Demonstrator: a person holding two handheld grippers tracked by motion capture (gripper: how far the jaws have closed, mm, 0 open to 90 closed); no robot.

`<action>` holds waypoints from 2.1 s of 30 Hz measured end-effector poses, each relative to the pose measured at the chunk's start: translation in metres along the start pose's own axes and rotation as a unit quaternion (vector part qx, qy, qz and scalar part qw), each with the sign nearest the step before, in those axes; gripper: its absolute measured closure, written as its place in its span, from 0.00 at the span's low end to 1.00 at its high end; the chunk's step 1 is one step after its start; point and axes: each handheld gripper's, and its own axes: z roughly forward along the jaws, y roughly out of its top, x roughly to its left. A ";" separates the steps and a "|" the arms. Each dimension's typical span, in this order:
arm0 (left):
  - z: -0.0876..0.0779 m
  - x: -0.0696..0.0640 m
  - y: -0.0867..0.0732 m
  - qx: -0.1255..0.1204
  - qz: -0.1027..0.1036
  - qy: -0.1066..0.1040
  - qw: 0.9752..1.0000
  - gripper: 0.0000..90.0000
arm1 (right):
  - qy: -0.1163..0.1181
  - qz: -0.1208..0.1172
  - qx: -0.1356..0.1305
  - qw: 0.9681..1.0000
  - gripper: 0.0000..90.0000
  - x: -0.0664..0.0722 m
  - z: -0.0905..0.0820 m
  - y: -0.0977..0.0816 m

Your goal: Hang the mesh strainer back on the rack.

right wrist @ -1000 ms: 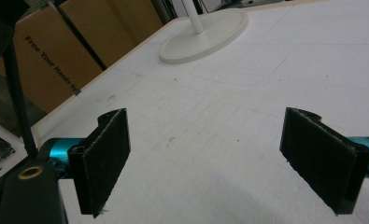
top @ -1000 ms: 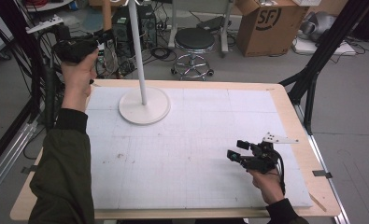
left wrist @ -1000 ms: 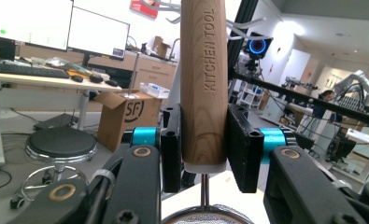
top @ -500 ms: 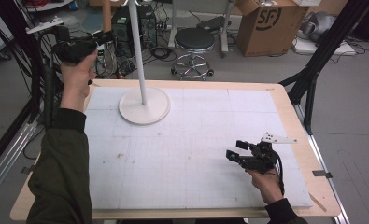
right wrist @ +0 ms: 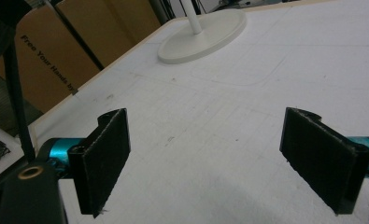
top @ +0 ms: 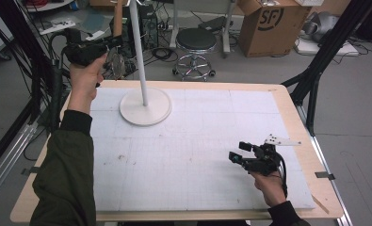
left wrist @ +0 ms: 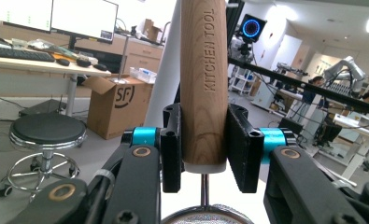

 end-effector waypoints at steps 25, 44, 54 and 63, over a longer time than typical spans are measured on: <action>-0.005 -0.003 -0.013 -0.006 0.000 0.024 1.000 0.37 | -0.007 0.002 0.002 1.000 0.17 -0.002 0.002 -0.002; -0.055 -0.023 -0.048 -0.011 0.012 0.025 1.000 0.28 | -0.010 -0.004 0.001 1.000 0.17 0.002 0.000 -0.003; -0.069 -0.038 -0.069 0.008 0.018 0.028 0.999 0.27 | -0.019 -0.008 -0.002 1.000 0.17 0.001 0.001 -0.003; -0.090 -0.057 -0.093 0.005 0.025 0.016 1.000 0.27 | -0.020 -0.015 -0.002 1.000 0.17 0.006 0.001 -0.004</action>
